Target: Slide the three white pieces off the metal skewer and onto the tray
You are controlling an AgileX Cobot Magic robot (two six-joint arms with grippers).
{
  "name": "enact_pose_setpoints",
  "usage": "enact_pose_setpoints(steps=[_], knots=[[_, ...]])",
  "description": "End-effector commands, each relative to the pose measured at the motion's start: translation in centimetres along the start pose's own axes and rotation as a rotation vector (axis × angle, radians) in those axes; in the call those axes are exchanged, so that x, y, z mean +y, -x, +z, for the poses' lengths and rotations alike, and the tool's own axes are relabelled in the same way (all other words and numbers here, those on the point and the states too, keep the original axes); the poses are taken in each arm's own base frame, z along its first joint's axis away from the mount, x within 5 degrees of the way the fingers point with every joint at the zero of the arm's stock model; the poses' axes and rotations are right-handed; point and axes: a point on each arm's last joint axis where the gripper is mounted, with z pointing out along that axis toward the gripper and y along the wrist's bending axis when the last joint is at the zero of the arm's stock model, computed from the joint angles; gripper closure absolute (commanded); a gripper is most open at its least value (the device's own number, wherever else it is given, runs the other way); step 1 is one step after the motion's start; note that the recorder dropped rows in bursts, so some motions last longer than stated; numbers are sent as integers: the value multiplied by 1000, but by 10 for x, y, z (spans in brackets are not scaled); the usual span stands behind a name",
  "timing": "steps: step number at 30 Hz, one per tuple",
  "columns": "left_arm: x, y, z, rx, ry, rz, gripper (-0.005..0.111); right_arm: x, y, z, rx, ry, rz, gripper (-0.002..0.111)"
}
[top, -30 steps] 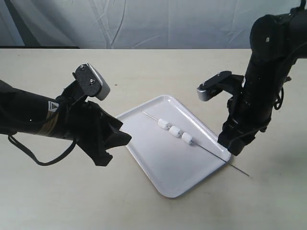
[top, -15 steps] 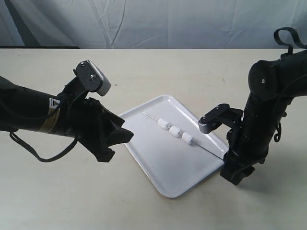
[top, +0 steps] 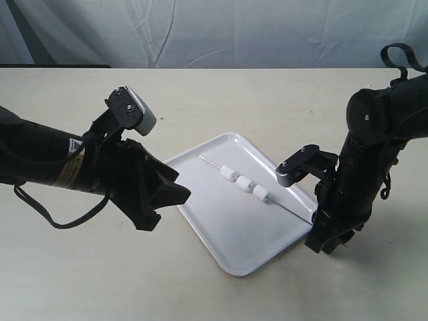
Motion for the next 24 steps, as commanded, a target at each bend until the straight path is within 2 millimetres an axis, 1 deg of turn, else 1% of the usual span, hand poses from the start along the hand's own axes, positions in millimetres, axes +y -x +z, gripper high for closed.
enact_pose_setpoints(steps=[1, 12, 14, 17, 20, 21, 24], knots=[[-3, 3, 1, -9, -27, -7, 64, -1, 1, 8, 15, 5, -10, 77], [-4, 3, 1, -11, -40, -7, 64, -2, 2, 9, 9, 0, -2, 78], [-4, 3, 1, -11, -40, -7, 64, -2, 2, 9, 9, 0, -2, 82], [-4, 3, 1, -11, -40, -7, 64, -2, 2, 9, 4, -3, -2, 97], [-4, 3, 1, -11, -42, -7, 64, -2, 2, 9, 2, -4, -2, 106], [-4, 3, 1, -11, -42, -7, 64, -2, 2, 9, 2, -4, -2, 108], [-4, 3, 1, -11, -42, -7, 64, -2, 2, 9, 2, -4, -2, 109]])
